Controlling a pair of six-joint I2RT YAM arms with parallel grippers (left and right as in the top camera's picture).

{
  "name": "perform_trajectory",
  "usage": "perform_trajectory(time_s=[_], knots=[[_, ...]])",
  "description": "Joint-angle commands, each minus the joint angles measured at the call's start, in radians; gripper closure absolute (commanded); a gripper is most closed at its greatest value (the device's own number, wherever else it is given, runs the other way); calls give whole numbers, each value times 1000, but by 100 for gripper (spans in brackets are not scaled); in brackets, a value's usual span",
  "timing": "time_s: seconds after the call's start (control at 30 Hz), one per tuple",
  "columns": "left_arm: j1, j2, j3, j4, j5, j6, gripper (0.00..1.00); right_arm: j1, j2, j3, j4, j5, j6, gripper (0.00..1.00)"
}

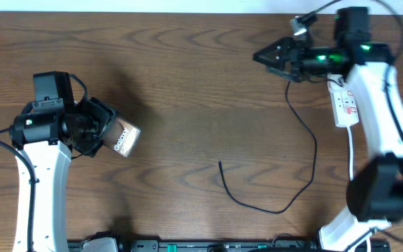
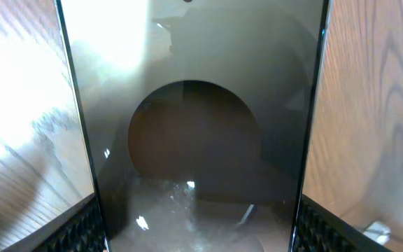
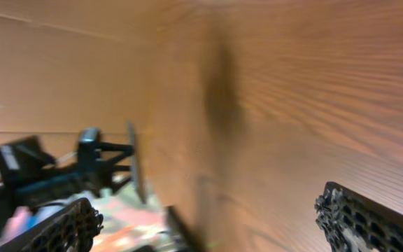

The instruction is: Plug charger to phone and switch on socket

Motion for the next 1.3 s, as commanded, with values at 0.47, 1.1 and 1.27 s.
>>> perform_trajectory(time_s=[0.47, 1.1, 1.27], knots=[[-21, 61, 7, 2, 31, -528, 93, 351, 177, 19, 374, -364, 55, 1], [-86, 82, 7, 2, 83, -774, 93, 515, 177, 16, 357, -106, 85, 1], [-100, 82, 7, 2, 72, -775, 93, 552, 177, 16, 357, -67, 91, 1]])
